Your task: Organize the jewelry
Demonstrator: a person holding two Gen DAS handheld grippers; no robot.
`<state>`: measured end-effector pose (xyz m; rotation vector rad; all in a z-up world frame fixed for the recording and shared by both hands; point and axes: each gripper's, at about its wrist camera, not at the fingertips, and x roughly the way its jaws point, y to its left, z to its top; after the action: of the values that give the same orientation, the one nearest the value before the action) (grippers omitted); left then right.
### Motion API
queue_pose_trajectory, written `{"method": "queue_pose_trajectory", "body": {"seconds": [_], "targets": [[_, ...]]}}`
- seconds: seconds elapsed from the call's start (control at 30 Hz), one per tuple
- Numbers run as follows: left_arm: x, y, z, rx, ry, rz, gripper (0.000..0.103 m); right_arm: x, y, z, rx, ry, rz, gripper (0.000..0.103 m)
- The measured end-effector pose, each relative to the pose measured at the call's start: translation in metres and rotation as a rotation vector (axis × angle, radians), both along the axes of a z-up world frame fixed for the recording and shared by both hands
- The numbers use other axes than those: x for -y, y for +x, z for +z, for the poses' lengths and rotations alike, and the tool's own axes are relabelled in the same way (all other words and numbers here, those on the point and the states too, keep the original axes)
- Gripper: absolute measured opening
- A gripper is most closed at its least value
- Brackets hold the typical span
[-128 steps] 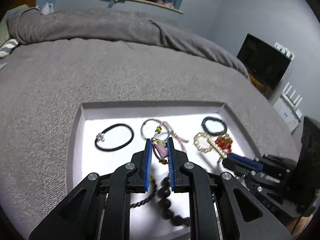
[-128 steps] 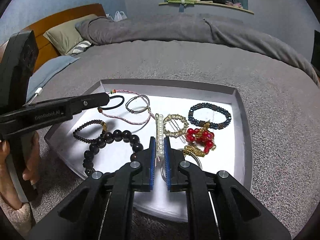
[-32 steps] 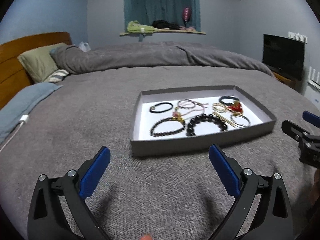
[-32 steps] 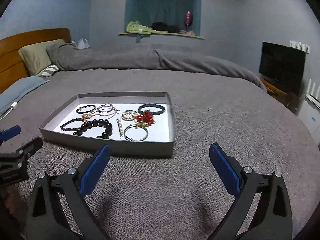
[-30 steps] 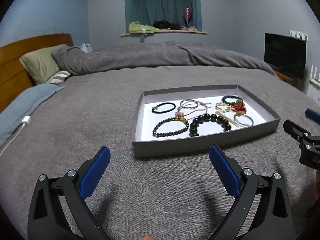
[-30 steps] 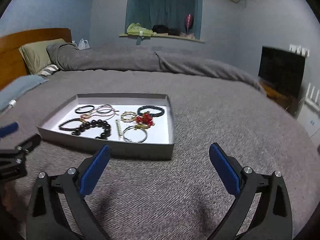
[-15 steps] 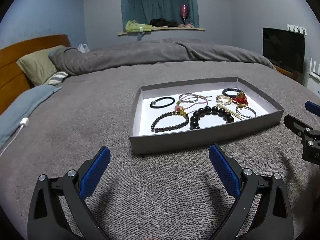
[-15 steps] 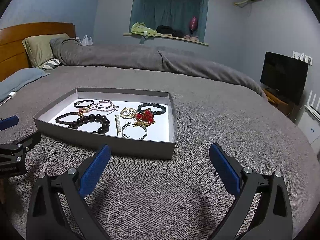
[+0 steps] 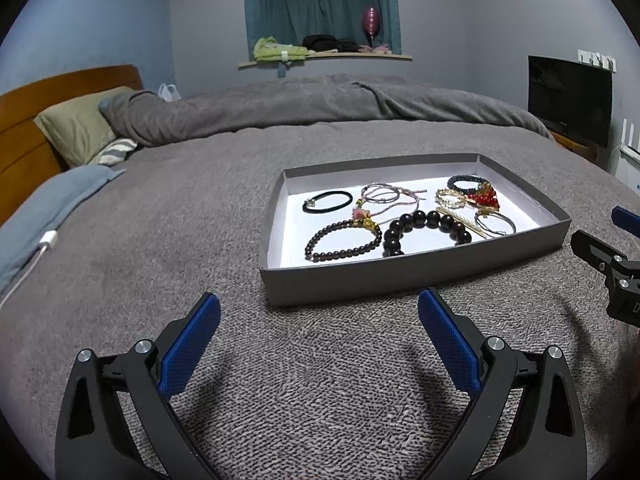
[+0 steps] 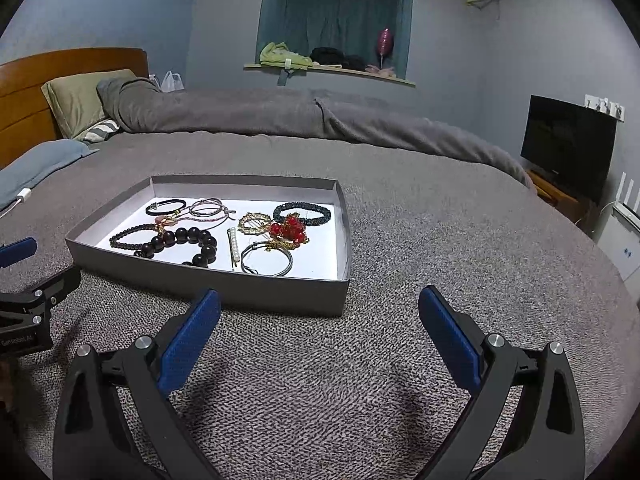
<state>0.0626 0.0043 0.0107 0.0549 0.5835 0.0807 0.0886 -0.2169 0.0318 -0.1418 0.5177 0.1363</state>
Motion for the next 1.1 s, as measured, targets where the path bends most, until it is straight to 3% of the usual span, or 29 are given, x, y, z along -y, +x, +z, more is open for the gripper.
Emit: {"method": "queue_pose_trajectory", "body": {"seconds": [1.1], "targets": [[0.0001, 0.0010, -0.0026, -0.009, -0.001, 0.001, 0.098, -0.0007, 0.0011, -0.0003, 0.001, 0.002, 0.000, 0.098]]}}
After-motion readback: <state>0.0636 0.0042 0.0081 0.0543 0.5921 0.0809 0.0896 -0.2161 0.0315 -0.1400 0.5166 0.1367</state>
